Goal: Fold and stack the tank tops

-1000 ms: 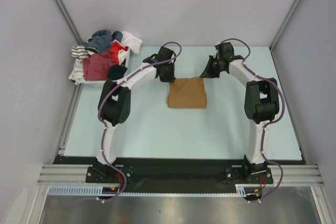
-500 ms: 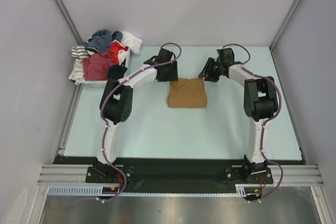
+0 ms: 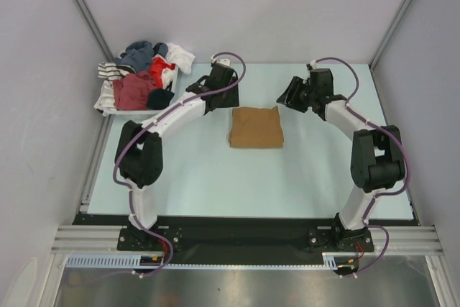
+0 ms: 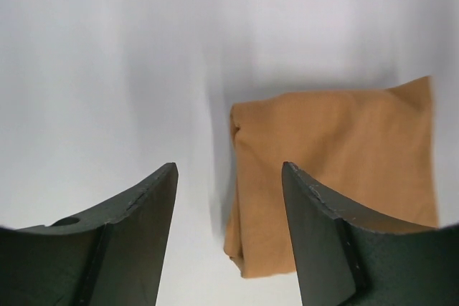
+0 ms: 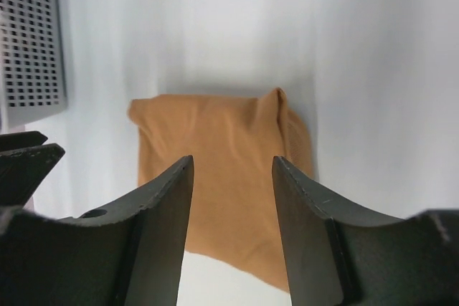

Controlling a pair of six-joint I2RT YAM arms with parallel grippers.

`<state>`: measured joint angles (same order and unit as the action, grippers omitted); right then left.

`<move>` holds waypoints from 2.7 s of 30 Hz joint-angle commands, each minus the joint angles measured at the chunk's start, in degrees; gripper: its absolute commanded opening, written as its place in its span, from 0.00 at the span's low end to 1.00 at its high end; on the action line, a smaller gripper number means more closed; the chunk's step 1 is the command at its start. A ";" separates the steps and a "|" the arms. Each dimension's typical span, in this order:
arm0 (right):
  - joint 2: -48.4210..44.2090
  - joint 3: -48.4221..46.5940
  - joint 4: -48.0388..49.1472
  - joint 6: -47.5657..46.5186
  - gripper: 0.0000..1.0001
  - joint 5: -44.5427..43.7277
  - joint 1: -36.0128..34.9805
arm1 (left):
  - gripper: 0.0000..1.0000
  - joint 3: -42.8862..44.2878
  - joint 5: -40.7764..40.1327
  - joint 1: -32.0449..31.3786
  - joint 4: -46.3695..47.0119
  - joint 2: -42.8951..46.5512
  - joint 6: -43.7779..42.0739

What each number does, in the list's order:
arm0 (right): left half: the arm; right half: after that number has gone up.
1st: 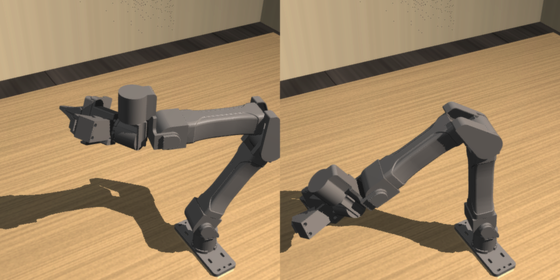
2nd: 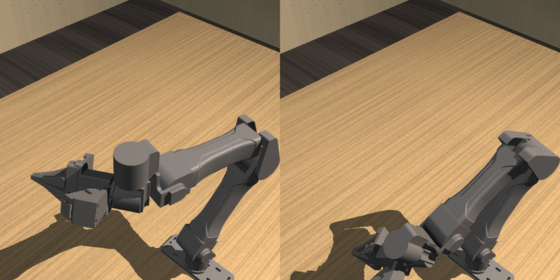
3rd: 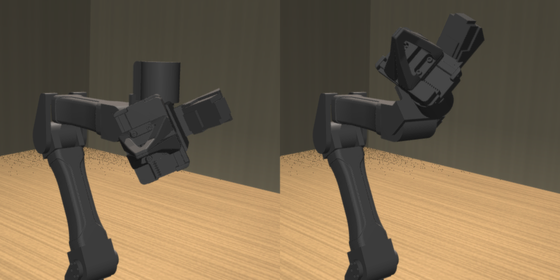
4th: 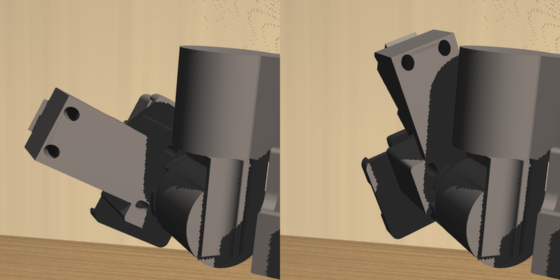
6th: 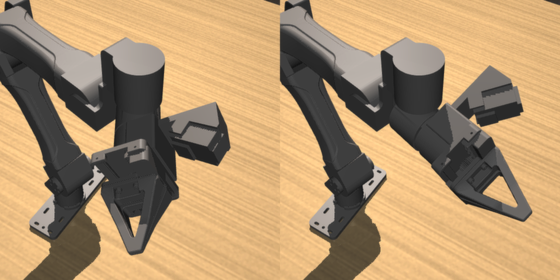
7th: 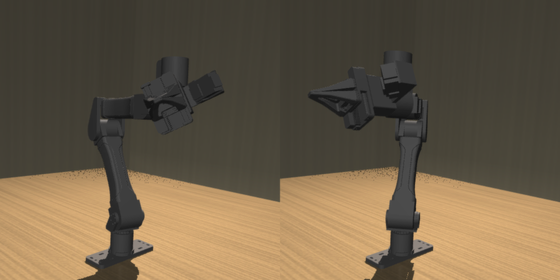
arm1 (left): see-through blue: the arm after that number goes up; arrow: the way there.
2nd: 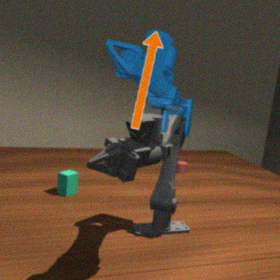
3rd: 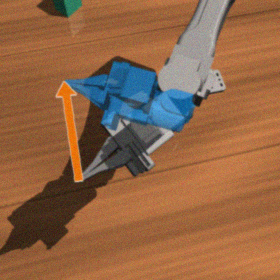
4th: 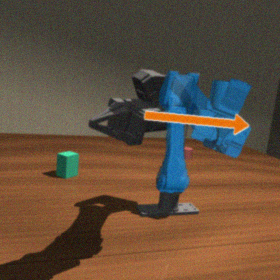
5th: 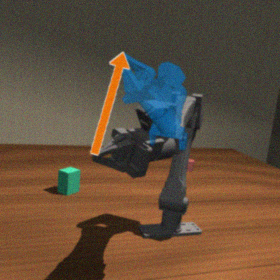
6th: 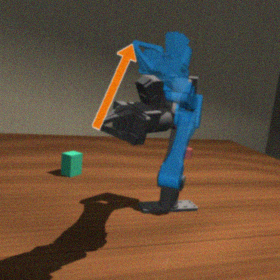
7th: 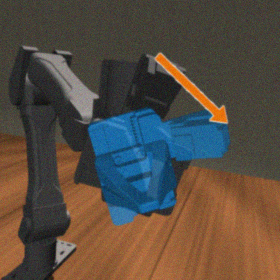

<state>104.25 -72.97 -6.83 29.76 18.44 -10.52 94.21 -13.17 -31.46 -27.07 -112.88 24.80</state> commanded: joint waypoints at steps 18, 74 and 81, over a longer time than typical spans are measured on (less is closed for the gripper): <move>12.64 -2.62 20.07 9.26 0.00 24.54 -2.13 | 0.39 -5.45 21.09 -1.76 17.40 -0.22 6.66; 15.38 2.57 24.94 19.02 0.01 40.10 -9.51 | 0.57 -32.86 10.71 3.87 12.57 36.67 5.17; 12.29 6.43 24.84 17.35 0.01 38.87 -12.15 | 0.57 -33.22 10.36 3.60 10.55 39.14 4.12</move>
<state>117.73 -68.77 18.28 48.51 58.11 -22.22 61.34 -2.44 -27.57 -15.70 -75.81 30.79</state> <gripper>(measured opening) 0.010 0.573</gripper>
